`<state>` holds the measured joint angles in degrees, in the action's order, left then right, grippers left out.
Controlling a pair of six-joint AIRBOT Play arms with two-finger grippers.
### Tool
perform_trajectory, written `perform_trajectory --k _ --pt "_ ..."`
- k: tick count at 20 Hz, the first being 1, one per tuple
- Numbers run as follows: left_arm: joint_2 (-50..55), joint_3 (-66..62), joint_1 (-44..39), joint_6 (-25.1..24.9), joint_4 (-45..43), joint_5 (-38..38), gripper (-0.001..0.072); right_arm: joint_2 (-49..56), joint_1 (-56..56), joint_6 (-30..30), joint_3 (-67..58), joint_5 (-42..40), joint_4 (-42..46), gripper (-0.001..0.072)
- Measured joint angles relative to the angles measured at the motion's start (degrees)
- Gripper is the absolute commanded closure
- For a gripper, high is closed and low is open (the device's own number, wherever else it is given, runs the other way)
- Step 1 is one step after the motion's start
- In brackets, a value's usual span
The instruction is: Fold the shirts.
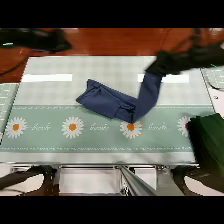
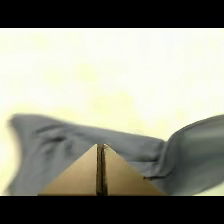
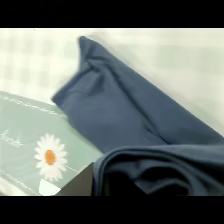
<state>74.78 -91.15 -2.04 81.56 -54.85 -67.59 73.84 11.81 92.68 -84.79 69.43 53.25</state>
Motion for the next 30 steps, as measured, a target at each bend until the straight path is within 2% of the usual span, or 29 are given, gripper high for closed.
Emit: perform_trajectory --k 3,6,7,9,13,17,19,22,24,26,28,30 --pt "-13.6 13.31 6.93 -3.17 -0.35 -0.59 0.0681 14.78 8.26 1.64 -13.57 -1.4 -0.35 0.0686" --pt "-26.34 28.94 9.9 -4.76 0.02 0.48 0.0681 28.17 14.49 3.74 -25.22 -2.73 -0.42 0.0686" --pt "-29.51 33.33 10.4 -5.05 0.44 1.38 0.0681 31.56 15.93 4.57 -27.47 -3.43 -0.52 0.0653" --pt "-33.94 40.7 11.02 -5.38 1.99 3.34 0.0681 37.48 18.25 5.55 -30.42 -4.28 -0.83 0.0071" --pt "-35.54 48.63 11.52 -5.73 3.87 7.82 0.0681 42.05 18.78 2.93 -32.65 0.9 -5.35 0.0083" --pt "-32.22 51.01 11.67 -5.9 4.48 9.66 0.0681 35.12 10.47 0.35 -33.33 12.92 -4.39 0.0083" --pt "-30.42 51.47 11.67 -5.9 4.68 10.25 0.0681 27.26 4.33 -0.87 -32.15 18.43 1.88 0.0083" --pt "-28.76 51.93 11.67 -5.92 4.74 10.4 0.0681 12.66 -3.98 -2.14 -22.73 20.26 12.46 0.0084" --pt "-28.22 52.63 11.67 -5.9 4.76 10.51 0.068 1.57 -9.11 -1.31 -9.16 14.84 17.73 0.0084" --pt "-27.93 53.92 11.5 -5.9 4.79 10.62 0.0681 -8.72 -12.74 3.48 8.57 5.97 19.26 0.0086" --pt "-27.78 55.6 11.21 -5.92 4.81 10.73 0.0681 -16.15 -14.25 8.57 26.71 -5.75 15.5 0.0095" --pt "-27.71 57.37 11.02 -5.97 4.85 11.34 0.068 -19.23 -13.38 9.86 40.85 -16.48 6.58 0.0095"
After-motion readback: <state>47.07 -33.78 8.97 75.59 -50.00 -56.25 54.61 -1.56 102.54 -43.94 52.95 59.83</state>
